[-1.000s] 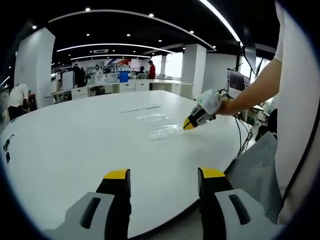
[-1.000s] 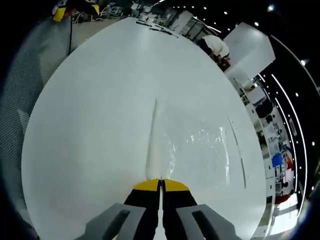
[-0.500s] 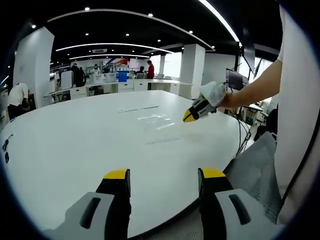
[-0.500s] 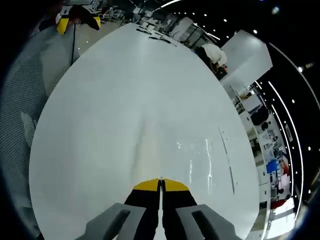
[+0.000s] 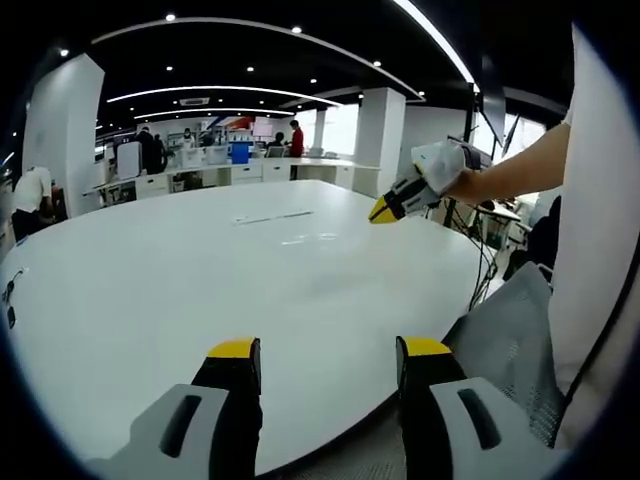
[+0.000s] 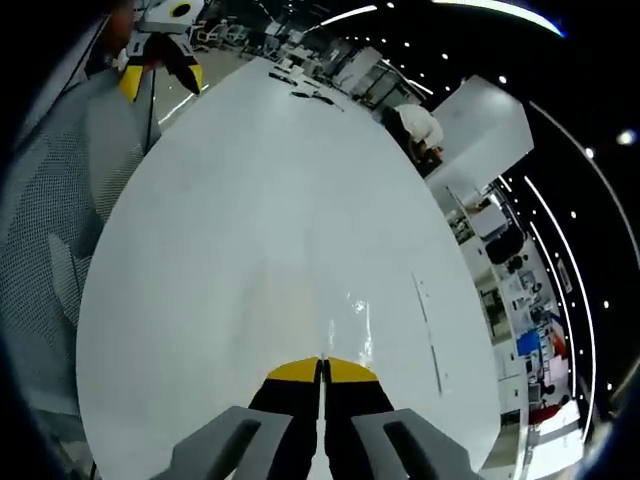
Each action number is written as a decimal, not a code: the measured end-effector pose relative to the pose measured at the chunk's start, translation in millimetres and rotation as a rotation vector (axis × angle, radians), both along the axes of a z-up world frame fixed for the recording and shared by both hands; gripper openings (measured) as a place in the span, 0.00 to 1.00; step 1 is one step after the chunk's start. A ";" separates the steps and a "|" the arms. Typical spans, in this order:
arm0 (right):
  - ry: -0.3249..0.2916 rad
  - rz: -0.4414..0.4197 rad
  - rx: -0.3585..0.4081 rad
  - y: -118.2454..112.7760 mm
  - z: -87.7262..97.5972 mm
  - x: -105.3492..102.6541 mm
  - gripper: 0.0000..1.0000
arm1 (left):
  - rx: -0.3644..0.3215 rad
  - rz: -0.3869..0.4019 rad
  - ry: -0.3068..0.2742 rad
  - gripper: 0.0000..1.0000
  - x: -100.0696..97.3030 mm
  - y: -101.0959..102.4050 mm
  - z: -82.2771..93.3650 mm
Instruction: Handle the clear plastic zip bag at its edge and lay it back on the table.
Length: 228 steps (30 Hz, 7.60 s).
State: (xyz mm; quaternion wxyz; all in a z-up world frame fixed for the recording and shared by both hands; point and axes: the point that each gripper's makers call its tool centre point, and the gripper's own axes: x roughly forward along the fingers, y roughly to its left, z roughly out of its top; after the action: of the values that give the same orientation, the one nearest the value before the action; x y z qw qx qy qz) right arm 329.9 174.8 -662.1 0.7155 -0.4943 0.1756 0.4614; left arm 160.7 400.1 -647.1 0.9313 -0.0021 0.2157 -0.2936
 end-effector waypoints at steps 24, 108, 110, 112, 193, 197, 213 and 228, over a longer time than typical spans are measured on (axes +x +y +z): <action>-0.142 0.028 0.026 -2.9 79.9 -26.2 0.00 | -0.035 -0.024 -0.006 0.52 -4.0 -5.8 8.8; 0.456 0.346 0.570 58.0 194.4 -143.9 0.00 | -0.190 -0.448 -0.082 0.25 57.6 -44.8 110.6; 0.472 0.351 0.567 57.2 193.1 -145.8 0.00 | -0.189 -0.471 -0.087 0.24 54.0 -49.7 112.8; 0.478 0.353 0.565 56.5 192.5 -146.4 0.00 | -0.191 -0.483 -0.087 0.23 52.5 -51.4 114.2; 0.536 0.228 0.533 59.5 156.0 -135.8 0.14 | 0.159 -0.707 -0.021 0.00 4.3 -83.2 128.0; 0.523 0.267 0.524 75.6 160.9 -144.2 0.14 | 0.173 -0.707 -0.036 0.00 5.8 -85.1 129.2; 0.496 0.366 0.448 122.2 153.0 -168.2 0.10 | 0.234 -0.741 -0.073 0.00 3.6 -92.9 131.4; 0.494 0.382 0.420 131.9 149.2 -170.8 0.05 | 0.238 -0.748 -0.091 0.00 2.8 -92.7 130.8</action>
State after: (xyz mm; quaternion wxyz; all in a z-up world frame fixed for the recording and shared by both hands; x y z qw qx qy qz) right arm 159.1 306.6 -512.9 0.6385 -0.2343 0.1489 0.7178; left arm 163.5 307.4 -516.3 0.7623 0.1977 0.1928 -0.5853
